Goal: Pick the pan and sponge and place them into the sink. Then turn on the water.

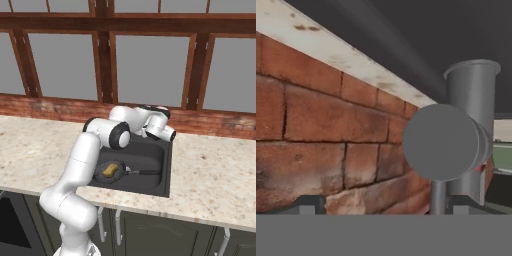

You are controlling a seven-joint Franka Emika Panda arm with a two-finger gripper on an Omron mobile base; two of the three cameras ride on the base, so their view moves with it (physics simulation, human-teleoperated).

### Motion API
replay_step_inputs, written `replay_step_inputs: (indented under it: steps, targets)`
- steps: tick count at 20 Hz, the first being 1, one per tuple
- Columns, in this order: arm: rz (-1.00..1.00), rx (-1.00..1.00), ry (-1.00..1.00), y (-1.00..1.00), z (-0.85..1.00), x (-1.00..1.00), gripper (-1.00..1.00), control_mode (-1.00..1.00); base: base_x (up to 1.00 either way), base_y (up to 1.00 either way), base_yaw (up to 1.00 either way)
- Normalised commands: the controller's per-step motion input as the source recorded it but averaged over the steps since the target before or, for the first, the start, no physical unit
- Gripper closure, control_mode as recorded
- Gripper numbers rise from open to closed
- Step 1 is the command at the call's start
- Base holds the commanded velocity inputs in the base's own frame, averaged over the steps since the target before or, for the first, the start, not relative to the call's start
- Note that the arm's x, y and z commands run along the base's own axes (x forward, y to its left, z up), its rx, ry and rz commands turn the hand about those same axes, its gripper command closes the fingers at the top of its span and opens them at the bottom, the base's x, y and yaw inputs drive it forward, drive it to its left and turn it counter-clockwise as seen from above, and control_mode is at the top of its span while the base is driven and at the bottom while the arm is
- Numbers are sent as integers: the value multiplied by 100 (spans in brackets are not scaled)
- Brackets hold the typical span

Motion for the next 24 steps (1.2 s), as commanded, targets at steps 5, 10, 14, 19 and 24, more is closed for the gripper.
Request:
replay_step_inputs:
  steps: [5, 10, 14, 19, 24]
  targets:
    - [0, 0, 7, -11, 0, 0, 100, -100, 0, 0, 0]
    - [-1, 0, 10, -43, 0, 4, 100, -100, 0, 0, 0]
    - [-1, 1, 8, -75, -1, 2, 100, -100, 0, 0, 0]
    - [0, 4, 5, -92, -15, 0, 100, -100, 0, 0, 0]
    - [0, 2, 3, -85, -28, 0, 100, -100, 0, 0, 0]
